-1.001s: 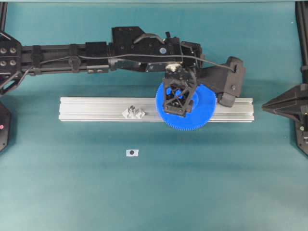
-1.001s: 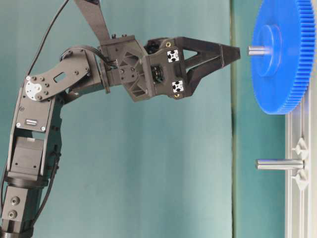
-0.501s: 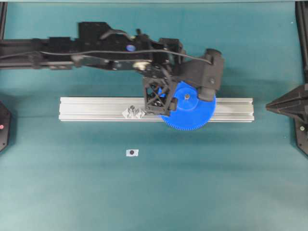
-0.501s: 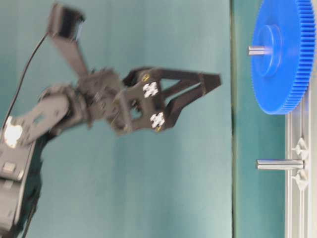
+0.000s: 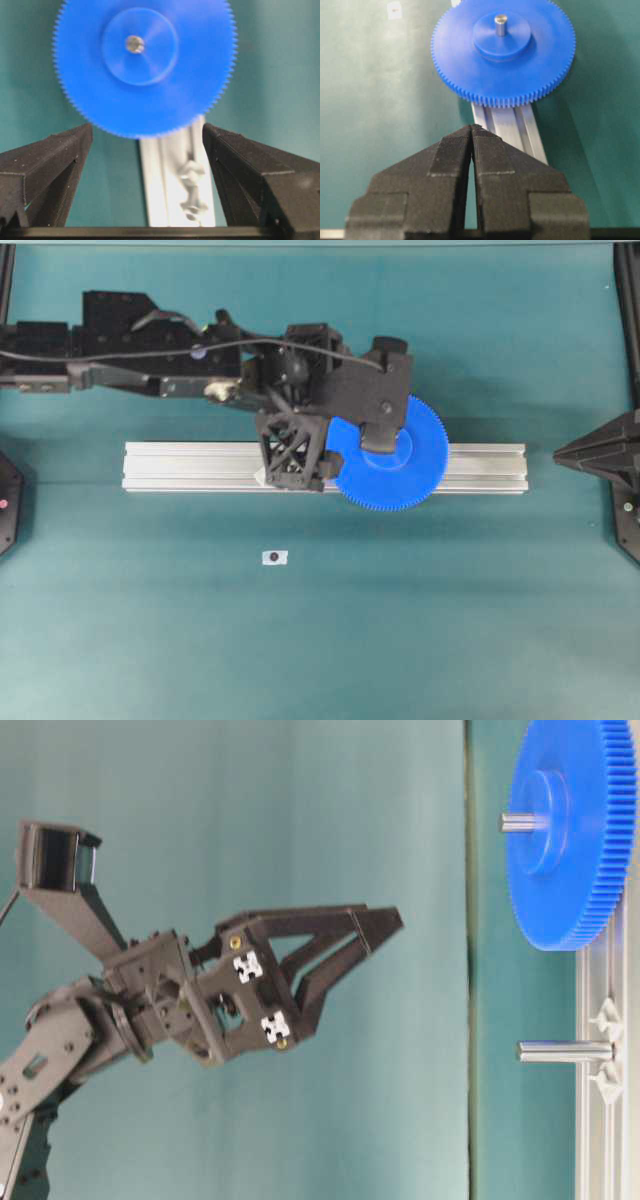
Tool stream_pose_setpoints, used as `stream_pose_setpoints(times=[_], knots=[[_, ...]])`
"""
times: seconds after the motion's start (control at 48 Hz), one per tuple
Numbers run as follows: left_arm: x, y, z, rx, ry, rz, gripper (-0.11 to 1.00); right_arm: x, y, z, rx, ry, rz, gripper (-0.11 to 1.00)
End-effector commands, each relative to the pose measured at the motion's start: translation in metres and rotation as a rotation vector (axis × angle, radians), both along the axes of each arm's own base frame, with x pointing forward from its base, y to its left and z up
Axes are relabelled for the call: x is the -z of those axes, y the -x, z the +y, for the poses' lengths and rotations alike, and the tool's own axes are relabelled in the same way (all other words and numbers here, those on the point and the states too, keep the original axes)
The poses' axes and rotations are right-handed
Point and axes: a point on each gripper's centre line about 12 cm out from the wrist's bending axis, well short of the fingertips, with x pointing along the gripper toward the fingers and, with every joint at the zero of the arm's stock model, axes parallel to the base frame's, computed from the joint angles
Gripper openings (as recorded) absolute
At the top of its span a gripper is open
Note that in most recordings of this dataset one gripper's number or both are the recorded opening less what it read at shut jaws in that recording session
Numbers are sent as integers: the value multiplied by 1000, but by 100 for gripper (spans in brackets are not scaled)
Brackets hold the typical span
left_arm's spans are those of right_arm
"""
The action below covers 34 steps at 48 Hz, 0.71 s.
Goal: Insert the large gear onto the shaft.
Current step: 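Open the left gripper and withdraw it from the seated gear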
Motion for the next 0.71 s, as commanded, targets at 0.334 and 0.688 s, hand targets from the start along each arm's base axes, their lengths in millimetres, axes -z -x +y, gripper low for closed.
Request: stream_pose_setpoints(times=[0.334,0.688], knots=[[-25,21,-7,-46,36,-154,89,-8,-2,-1,8,-3,-19,10],[-26,29,-15,-65,70,-230,89,-3,0,-1,8,-8,8,10]])
